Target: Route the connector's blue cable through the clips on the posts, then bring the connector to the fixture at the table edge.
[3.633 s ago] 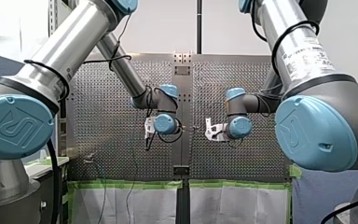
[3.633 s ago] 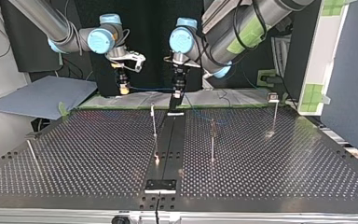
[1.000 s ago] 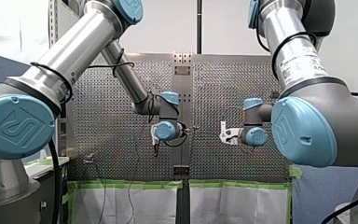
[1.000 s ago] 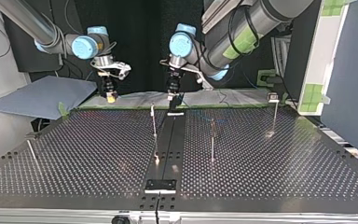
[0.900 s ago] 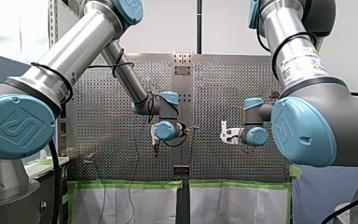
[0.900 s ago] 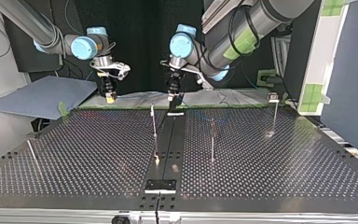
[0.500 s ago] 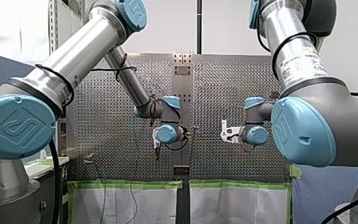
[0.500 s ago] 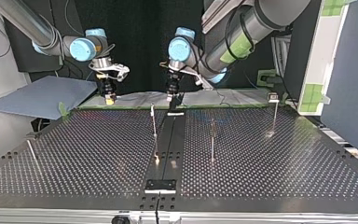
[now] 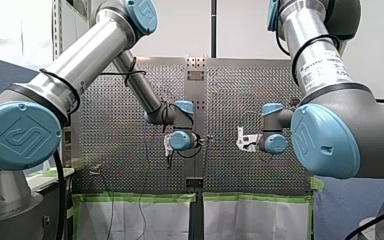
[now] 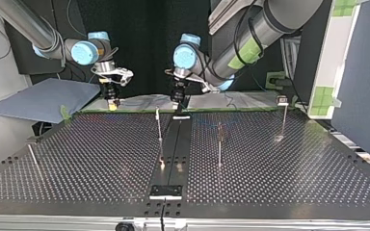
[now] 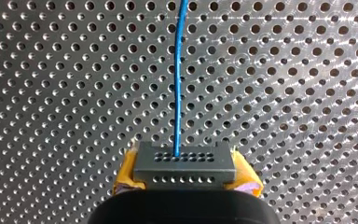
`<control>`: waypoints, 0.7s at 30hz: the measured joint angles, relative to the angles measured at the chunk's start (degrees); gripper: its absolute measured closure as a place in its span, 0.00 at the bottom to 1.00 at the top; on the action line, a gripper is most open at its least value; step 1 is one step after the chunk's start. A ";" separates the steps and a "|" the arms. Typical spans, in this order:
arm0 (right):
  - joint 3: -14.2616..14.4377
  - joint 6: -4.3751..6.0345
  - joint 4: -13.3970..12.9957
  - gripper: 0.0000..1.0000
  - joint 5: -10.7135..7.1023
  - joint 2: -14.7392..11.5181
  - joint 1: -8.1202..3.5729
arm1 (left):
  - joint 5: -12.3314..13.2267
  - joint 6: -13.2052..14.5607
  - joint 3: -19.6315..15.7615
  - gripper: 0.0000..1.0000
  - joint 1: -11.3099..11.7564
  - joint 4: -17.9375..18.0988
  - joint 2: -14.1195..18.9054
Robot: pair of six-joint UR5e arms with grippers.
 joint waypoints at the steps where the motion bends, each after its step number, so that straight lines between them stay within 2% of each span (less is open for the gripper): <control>1: -0.01 0.06 -0.02 1.00 0.00 0.01 -0.06 | -0.03 0.05 0.03 1.00 0.08 -0.02 0.00; 21: -1.60 0.41 0.35 1.00 -0.43 0.43 -0.74 | 0.17 1.68 2.42 1.00 0.95 -1.61 -0.68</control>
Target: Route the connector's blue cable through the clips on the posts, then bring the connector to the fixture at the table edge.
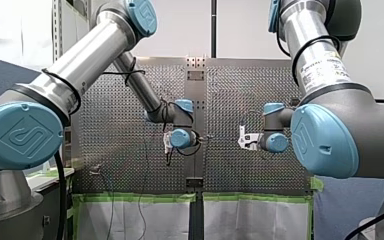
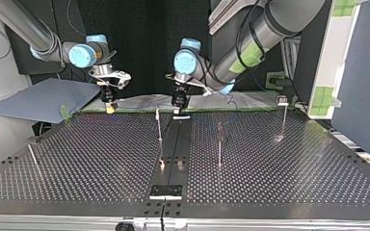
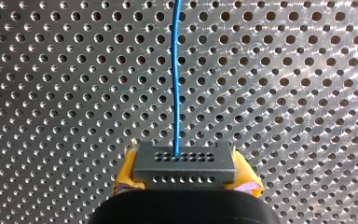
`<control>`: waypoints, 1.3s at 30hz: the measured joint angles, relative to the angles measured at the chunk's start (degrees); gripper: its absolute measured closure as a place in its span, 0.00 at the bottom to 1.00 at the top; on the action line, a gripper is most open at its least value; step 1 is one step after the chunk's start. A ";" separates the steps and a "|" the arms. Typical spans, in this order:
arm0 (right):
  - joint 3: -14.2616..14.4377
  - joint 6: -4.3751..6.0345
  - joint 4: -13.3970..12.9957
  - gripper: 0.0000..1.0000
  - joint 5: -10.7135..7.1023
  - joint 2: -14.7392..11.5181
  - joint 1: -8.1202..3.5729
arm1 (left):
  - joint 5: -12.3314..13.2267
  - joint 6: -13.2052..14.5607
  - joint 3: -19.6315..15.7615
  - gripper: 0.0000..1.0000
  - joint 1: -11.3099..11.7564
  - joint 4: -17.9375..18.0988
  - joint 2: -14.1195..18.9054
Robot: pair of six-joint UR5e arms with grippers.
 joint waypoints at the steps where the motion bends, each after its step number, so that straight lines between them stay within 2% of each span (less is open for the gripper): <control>1: -0.03 0.00 0.00 1.00 0.00 0.02 0.00 | -0.02 0.10 0.23 1.00 0.00 -0.24 -0.26; 10: -0.10 0.00 -0.04 1.00 -0.01 0.11 -0.15 | -0.09 0.68 2.48 1.00 0.48 -1.97 -1.14; 17: -0.32 0.01 0.00 1.00 0.00 0.20 -0.37 | 0.02 0.88 2.93 1.00 1.11 -2.34 -1.17; 39: -3.69 0.21 1.91 1.00 -0.14 0.43 -1.02 | 0.55 1.59 6.35 1.00 2.12 -4.88 -1.19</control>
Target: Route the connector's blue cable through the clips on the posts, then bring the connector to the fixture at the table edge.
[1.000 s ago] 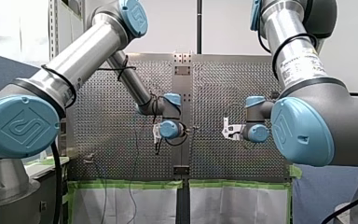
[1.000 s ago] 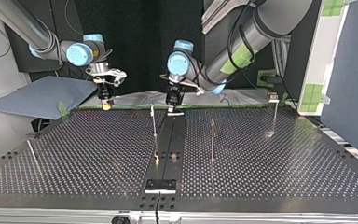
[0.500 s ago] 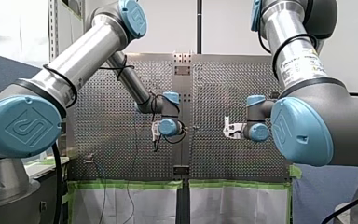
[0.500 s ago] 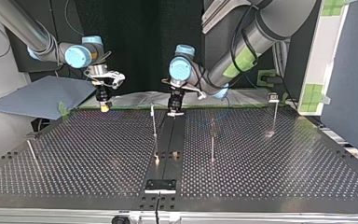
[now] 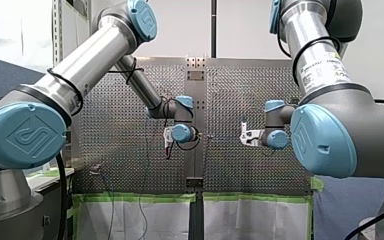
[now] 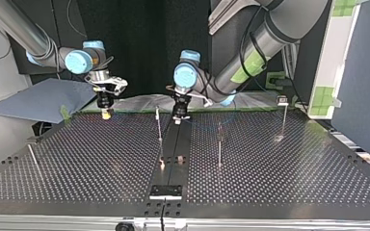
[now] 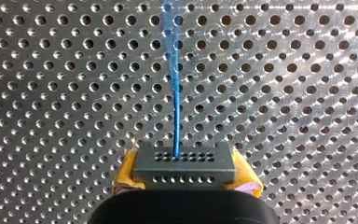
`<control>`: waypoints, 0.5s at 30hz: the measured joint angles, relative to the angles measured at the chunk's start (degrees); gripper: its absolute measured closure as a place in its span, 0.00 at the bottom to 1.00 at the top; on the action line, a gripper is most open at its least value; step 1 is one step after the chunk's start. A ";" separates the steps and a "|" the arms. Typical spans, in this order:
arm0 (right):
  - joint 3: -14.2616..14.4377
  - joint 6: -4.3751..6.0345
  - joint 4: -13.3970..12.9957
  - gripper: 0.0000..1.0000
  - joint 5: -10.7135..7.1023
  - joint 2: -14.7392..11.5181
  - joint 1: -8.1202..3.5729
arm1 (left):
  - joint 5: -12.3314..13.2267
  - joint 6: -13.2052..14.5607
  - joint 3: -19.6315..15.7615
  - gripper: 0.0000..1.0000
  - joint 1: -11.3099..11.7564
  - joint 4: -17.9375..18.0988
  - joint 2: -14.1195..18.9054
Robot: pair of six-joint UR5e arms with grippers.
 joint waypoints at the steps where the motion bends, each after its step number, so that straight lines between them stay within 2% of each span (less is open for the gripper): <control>1: -0.15 0.00 0.09 1.00 -0.01 0.01 -0.04 | 0.00 0.01 0.11 1.00 0.02 -0.11 0.00; 15: -0.97 -0.01 0.45 1.00 -0.37 0.14 -0.47 | -0.02 0.29 1.19 1.00 0.35 -1.72 0.01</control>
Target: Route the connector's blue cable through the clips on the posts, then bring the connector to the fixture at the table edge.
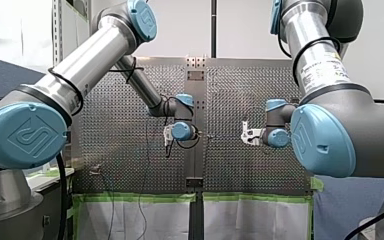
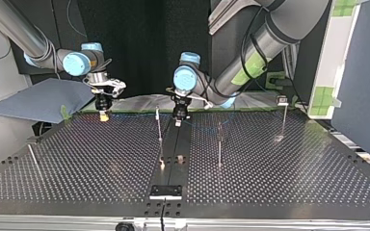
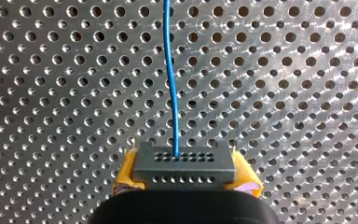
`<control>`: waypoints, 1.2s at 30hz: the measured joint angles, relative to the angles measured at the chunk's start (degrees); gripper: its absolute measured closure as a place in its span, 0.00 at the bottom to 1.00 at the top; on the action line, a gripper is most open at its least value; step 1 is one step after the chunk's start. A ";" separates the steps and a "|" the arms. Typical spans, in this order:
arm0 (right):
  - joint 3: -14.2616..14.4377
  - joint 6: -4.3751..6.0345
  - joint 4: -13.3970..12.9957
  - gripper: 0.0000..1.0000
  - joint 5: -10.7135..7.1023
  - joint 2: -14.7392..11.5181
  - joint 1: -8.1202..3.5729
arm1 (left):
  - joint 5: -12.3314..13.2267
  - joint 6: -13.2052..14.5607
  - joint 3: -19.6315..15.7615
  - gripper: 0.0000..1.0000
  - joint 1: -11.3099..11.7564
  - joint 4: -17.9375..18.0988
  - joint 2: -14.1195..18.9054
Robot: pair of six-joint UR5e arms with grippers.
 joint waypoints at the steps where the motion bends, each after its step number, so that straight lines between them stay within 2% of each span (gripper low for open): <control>1: 0.00 0.00 -0.01 1.00 -0.01 0.02 -0.01 | 0.00 0.01 0.00 1.00 -0.01 -0.10 0.00; 2: 0.00 0.00 -0.02 1.00 -0.01 0.03 -0.03 | 0.01 0.01 0.00 0.93 -0.03 -0.21 0.00; 3: 0.00 0.00 -0.02 1.00 -0.01 0.04 -0.07 | 0.01 0.02 0.00 0.93 -0.06 -0.36 0.00; 4: 0.00 -0.01 -0.02 1.00 -0.04 0.04 -0.07 | 0.02 0.02 0.00 0.85 -0.11 -0.46 0.00; 5: 0.00 -0.03 0.00 1.00 -0.08 0.04 -0.07 | 0.05 -0.01 -0.01 0.69 -0.17 -0.58 0.00; 10: -0.01 -0.09 0.06 1.00 -0.29 0.06 -0.10 | 0.44 -0.14 -0.03 0.69 -0.52 -1.80 0.00; 11: -0.01 -0.09 0.06 1.00 -0.36 0.08 -0.10 | 0.48 -0.14 -0.03 0.29 -0.54 -1.93 0.00; 16: -0.01 -0.03 0.08 1.00 -0.73 0.16 -0.10 | 0.94 0.75 -0.01 0.27 -1.18 -3.25 0.07; 21: 0.00 0.04 0.10 1.00 -1.03 0.23 -0.08 | 3.35 2.34 -0.02 0.24 -2.03 -5.96 0.08; 23: 0.00 0.06 0.14 1.00 -1.06 0.28 -0.08 | 4.26 2.57 -0.03 0.14 -2.40 -6.63 0.10; 24: 0.00 0.06 0.18 1.00 -1.08 0.31 -0.08 | 4.88 2.67 -0.04 0.14 -2.68 -6.92 0.12; 28: 0.02 0.06 0.37 1.00 -1.14 0.37 -0.09 | 7.04 2.75 -0.03 0.00 -3.61 -7.41 0.23; 33: 0.06 0.02 0.66 1.00 -1.16 0.43 -0.10 | 9.41 2.82 -0.02 0.00 -4.52 -8.05 0.38; 36: 0.06 -0.01 0.79 1.00 -1.16 0.47 -0.10 | 9.15 2.80 -0.03 0.00 -4.90 -8.16 0.42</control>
